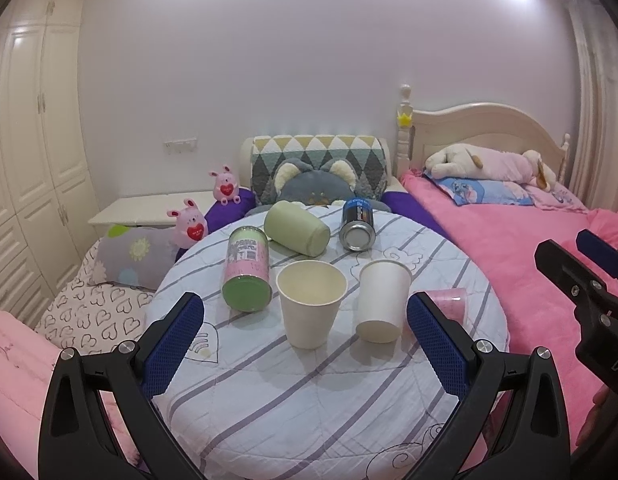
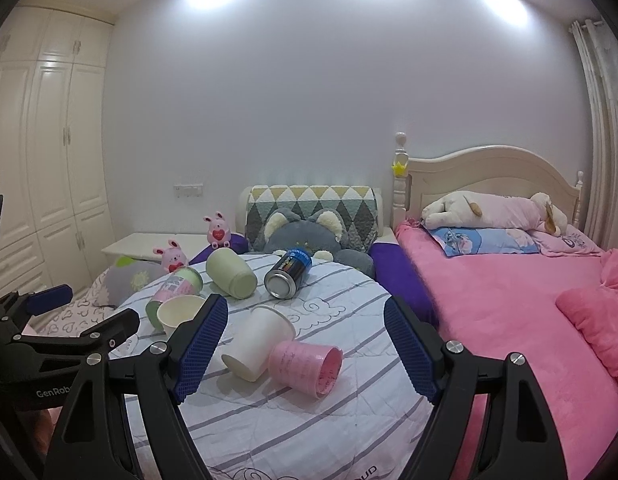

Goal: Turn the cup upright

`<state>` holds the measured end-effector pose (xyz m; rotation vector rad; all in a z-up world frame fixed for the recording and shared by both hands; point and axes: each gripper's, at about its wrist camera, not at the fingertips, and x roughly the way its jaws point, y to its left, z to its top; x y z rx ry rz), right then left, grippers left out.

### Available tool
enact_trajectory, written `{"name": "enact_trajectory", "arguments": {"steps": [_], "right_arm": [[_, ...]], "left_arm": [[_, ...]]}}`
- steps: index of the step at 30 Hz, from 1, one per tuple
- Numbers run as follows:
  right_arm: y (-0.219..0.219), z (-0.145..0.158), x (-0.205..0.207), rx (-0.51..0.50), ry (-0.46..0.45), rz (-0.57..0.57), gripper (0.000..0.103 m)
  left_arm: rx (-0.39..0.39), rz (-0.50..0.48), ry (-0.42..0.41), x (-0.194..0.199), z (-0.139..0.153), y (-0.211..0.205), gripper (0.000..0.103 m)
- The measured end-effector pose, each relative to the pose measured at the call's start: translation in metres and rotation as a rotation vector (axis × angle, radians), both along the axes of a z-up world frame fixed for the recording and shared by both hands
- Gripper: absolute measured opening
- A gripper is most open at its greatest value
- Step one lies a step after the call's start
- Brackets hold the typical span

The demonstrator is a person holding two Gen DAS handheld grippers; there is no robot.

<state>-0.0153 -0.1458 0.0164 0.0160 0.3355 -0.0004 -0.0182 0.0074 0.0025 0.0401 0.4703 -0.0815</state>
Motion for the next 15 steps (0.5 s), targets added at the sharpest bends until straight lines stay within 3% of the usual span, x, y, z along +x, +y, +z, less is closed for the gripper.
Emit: {"name": "enact_trajectory", "arguments": {"steps": [15], "right_arm": [[0.0000, 0.0002, -0.0010, -0.003, 0.001, 0.002, 0.082]], "left_arm": [[0.011, 0.003, -0.001, -0.0024, 0.0029, 0.0007, 0.103]]}}
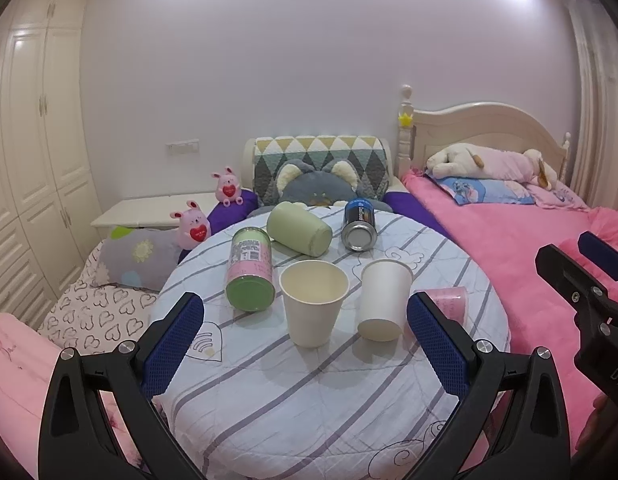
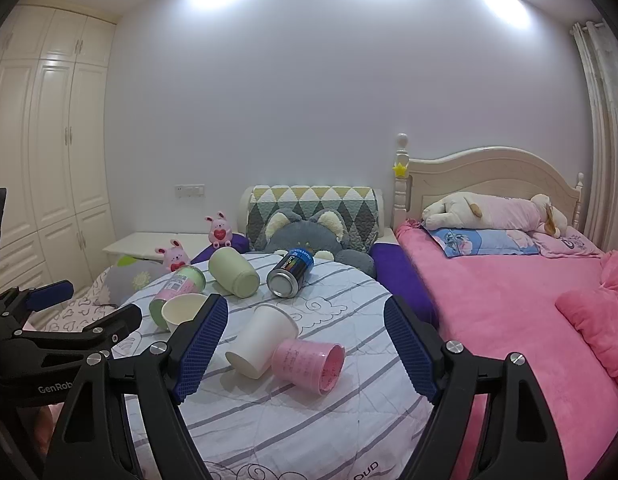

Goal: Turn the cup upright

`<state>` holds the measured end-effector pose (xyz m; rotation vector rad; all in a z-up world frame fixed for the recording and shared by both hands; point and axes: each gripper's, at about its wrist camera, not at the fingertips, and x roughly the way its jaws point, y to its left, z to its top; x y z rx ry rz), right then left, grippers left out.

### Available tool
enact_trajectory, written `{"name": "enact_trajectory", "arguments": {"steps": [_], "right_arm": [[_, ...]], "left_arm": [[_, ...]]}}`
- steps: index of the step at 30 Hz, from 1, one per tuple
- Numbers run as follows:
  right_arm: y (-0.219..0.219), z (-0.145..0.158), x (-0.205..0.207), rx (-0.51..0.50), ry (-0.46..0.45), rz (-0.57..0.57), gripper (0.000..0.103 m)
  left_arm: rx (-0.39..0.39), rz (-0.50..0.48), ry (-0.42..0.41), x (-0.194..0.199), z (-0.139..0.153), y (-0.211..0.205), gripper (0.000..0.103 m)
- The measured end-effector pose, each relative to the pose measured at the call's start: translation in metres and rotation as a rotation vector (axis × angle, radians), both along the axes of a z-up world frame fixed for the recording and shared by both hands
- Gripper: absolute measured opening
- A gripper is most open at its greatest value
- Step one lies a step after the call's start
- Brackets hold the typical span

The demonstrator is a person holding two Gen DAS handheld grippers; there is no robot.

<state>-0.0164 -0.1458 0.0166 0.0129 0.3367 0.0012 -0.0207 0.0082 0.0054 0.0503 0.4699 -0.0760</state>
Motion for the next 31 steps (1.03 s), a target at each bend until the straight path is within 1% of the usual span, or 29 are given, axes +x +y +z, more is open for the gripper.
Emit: {"name": "enact_trajectory", "arguments": {"steps": [6, 11, 16, 25, 31], "right_arm": [[-0.002, 0.000, -0.003, 0.001, 0.004, 0.001, 0.082], [-0.002, -0.001, -0.006, 0.001, 0.009, 0.001, 0.082], [-0.001, -0.002, -0.003, 0.004, 0.016, 0.003, 0.082], [0.003, -0.005, 0.003, 0.002, 0.032, 0.010, 0.082], [0.006, -0.009, 0.010, -0.001, 0.049, 0.016, 0.082]], "left_arm": [[0.026, -0.002, -0.014, -0.001, -0.002, -0.003, 0.103], [0.027, -0.002, -0.011, 0.001, -0.002, -0.004, 0.103], [0.031, 0.020, -0.025, 0.001, -0.005, -0.004, 0.103], [0.031, 0.019, -0.006, 0.007, -0.010, 0.001, 0.103], [0.017, 0.017, 0.023, 0.017, -0.014, 0.007, 0.103]]}}
